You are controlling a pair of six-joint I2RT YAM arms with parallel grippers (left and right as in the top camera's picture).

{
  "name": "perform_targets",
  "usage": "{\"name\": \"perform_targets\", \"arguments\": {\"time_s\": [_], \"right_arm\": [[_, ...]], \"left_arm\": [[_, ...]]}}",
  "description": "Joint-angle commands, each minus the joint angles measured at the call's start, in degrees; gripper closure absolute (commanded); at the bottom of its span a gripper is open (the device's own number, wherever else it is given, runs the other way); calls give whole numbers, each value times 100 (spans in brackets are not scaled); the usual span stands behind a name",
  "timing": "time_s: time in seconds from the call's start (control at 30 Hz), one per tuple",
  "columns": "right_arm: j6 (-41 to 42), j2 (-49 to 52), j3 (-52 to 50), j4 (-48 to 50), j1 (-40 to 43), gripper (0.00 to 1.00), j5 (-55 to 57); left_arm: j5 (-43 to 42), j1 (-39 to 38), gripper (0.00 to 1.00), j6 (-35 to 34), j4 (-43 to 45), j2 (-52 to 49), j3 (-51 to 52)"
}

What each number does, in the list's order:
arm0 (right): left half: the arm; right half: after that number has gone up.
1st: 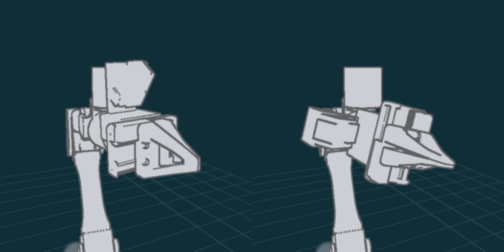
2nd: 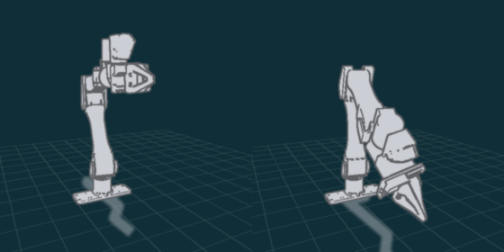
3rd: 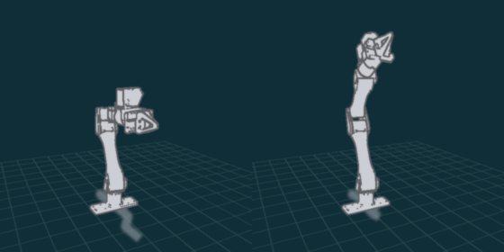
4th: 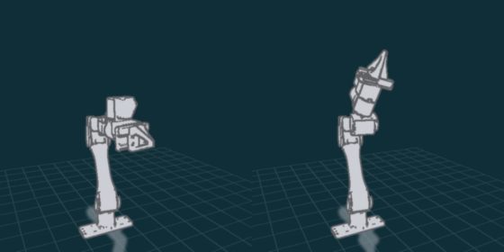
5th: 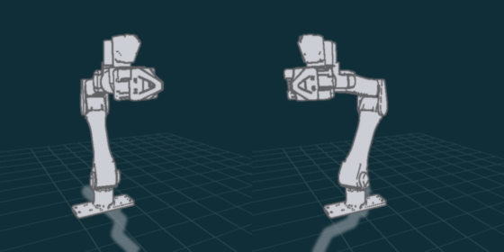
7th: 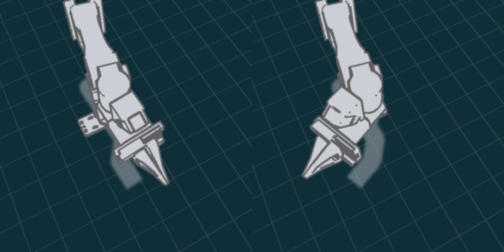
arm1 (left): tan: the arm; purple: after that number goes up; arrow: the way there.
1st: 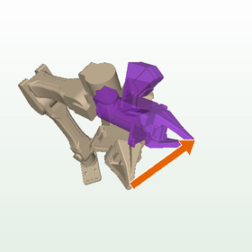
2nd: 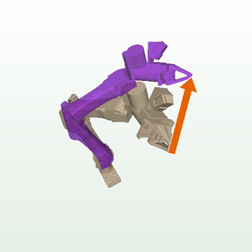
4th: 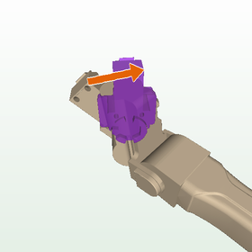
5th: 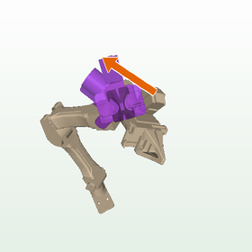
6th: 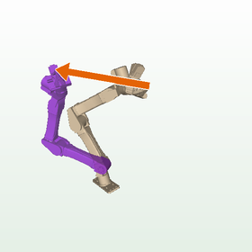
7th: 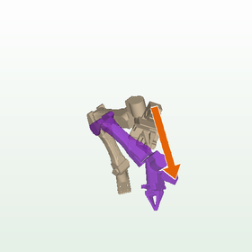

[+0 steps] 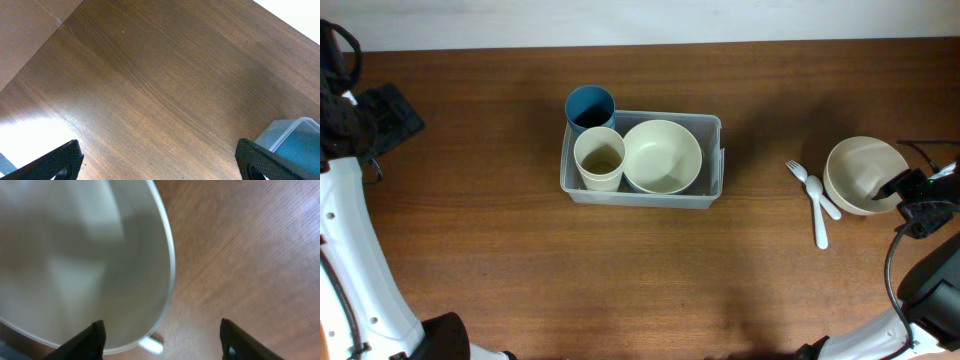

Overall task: Pack container
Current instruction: 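Grasp the rim of the right beige bowl with the right gripper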

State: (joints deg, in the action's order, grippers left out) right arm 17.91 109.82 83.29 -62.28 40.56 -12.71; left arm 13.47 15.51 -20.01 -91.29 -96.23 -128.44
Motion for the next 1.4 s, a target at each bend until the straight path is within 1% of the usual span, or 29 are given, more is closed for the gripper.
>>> {"name": "perform_targets", "arguments": {"time_s": [0.0, 0.07, 0.1, 0.17, 0.6, 0.87, 0.97, 1.0, 1.03, 1.07, 1.2, 1.37], "right_arm": [[127, -13, -225, 243, -52, 36, -63], [127, -11, -319, 391, -90, 41, -61], [127, -7, -380, 509, -133, 51, -61], [127, -7, -415, 610, -192, 57, -59], [236, 28, -560, 1086, -671, 57, 361], [328, 59, -984, 1530, -717, 58, 439], [363, 59, -1091, 1661, -717, 66, 437], [361, 59, -1106, 1692, -717, 70, 439], [361, 59, -1108, 1711, -717, 79, 439], [363, 59, -1108, 1714, -717, 83, 437], [361, 59, -1108, 1718, -717, 96, 437], [363, 59, -1108, 1709, -717, 96, 417]], "left_arm": [[-22, 15, 0, -57, -7, -20, 15], [-22, 15, 1, -57, -7, -20, 15], [-22, 15, 0, -57, -7, -20, 15], [-22, 15, 1, -57, -7, -20, 15], [-22, 15, 0, -57, -7, -20, 15], [-22, 15, 0, -57, -7, -20, 15], [-22, 15, 0, -57, -7, -17, 15], [-22, 15, 0, -57, -7, -20, 15], [-22, 15, 0, -57, -7, -20, 15], [-22, 15, 1, -57, -7, -20, 15], [-22, 15, 1, -57, -7, -20, 15], [-22, 15, 1, -57, -7, -20, 15]]}}
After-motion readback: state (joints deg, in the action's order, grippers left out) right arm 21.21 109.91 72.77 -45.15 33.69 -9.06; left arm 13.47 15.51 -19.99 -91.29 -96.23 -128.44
